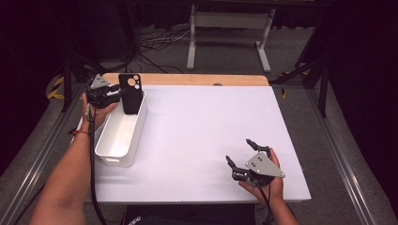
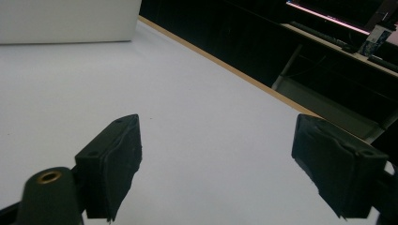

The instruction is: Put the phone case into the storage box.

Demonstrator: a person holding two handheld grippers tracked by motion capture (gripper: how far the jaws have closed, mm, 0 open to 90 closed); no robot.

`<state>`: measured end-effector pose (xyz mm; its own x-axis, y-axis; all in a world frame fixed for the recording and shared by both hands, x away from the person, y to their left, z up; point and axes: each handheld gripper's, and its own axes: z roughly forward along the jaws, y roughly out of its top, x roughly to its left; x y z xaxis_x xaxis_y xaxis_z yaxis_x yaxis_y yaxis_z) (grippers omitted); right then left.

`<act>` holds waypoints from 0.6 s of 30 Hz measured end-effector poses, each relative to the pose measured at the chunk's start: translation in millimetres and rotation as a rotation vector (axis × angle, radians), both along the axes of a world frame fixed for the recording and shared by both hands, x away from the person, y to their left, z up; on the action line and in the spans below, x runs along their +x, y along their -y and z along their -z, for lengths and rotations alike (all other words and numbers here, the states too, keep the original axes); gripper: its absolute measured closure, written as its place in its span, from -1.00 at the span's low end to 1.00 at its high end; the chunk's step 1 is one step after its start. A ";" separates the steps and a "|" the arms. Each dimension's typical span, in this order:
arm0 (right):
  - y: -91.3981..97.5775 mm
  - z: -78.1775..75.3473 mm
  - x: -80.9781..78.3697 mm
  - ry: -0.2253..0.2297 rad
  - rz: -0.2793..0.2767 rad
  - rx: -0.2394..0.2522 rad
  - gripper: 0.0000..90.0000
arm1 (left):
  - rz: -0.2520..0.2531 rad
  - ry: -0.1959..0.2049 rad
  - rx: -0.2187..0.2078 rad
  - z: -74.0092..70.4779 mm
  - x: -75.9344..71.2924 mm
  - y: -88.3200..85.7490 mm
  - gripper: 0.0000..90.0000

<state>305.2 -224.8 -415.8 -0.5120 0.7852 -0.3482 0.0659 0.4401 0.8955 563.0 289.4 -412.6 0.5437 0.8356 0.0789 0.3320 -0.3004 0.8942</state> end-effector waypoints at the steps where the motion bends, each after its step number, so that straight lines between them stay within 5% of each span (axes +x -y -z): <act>1: -0.7 -0.4 0.0 -0.001 0.000 -0.001 -0.62 | -0.001 0.006 -0.005 -0.1 -0.3 -1.2 0.29; 18: -5.6 -2.9 1.7 0.007 -0.019 0.006 -0.62 | -0.028 0.101 -0.041 -26.4 -29.5 -7.4 -0.09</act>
